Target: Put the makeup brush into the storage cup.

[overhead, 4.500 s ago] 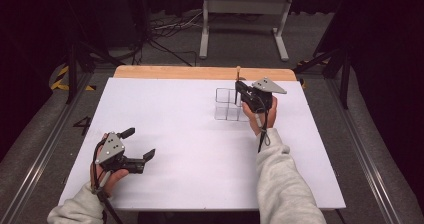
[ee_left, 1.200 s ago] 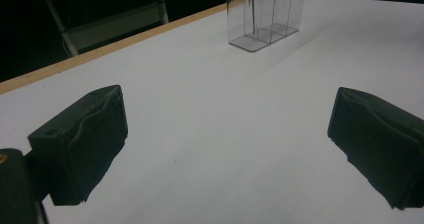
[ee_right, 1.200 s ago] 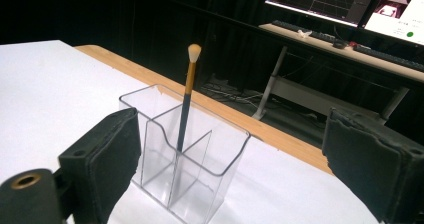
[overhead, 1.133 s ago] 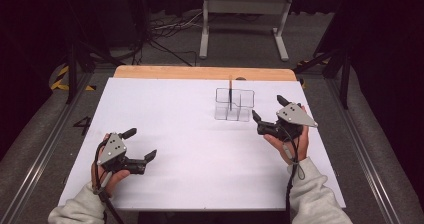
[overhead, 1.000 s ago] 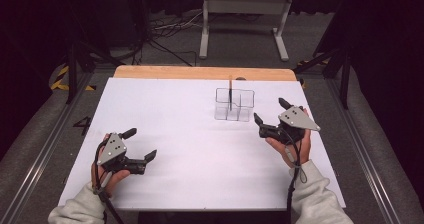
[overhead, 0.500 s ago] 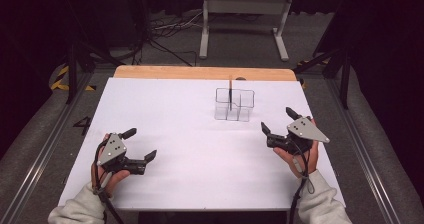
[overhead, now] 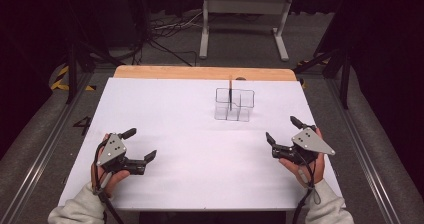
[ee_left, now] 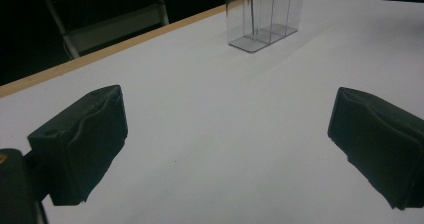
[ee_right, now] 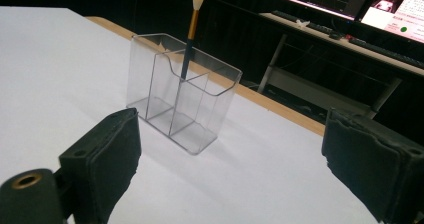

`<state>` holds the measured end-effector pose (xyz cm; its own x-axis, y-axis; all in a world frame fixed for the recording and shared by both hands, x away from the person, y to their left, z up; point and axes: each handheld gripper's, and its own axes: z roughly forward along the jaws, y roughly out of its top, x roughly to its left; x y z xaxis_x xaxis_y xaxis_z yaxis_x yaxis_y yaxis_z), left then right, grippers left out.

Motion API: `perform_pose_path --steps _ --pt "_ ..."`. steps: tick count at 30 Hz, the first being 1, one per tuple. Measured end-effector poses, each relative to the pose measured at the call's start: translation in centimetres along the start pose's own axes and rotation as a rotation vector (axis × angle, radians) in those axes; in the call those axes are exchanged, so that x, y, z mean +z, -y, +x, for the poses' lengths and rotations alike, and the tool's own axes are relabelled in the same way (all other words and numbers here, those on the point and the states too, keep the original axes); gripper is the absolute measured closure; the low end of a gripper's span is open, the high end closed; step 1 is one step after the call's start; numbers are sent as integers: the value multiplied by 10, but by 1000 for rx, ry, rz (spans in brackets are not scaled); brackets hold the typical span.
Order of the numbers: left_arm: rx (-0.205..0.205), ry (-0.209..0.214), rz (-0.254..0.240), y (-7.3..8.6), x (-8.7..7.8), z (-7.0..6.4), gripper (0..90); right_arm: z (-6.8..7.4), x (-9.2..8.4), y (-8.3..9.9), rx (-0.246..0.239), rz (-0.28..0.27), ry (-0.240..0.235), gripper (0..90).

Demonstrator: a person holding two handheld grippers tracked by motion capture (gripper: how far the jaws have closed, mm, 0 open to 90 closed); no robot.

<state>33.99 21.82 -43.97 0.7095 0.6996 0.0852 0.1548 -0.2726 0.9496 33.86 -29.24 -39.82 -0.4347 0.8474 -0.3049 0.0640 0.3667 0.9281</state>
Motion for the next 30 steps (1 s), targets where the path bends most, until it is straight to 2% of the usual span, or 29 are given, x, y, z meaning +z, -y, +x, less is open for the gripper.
perform_pose_path --steps 13,21,24,30 --pt "9 -2 0 -1 -1 -1 33 3 -15 18 0 24 -39 82" --pt "11 -4 -8 -1 -2 0 33 4 -25 31 -8 51 -34 77" --pt "15 -3 -7 -1 -2 -1 32 2 -31 38 26 47 -39 75" --pt "20 -2 -10 -1 -1 -1 32 0 -39 50 54 73 -26 68"
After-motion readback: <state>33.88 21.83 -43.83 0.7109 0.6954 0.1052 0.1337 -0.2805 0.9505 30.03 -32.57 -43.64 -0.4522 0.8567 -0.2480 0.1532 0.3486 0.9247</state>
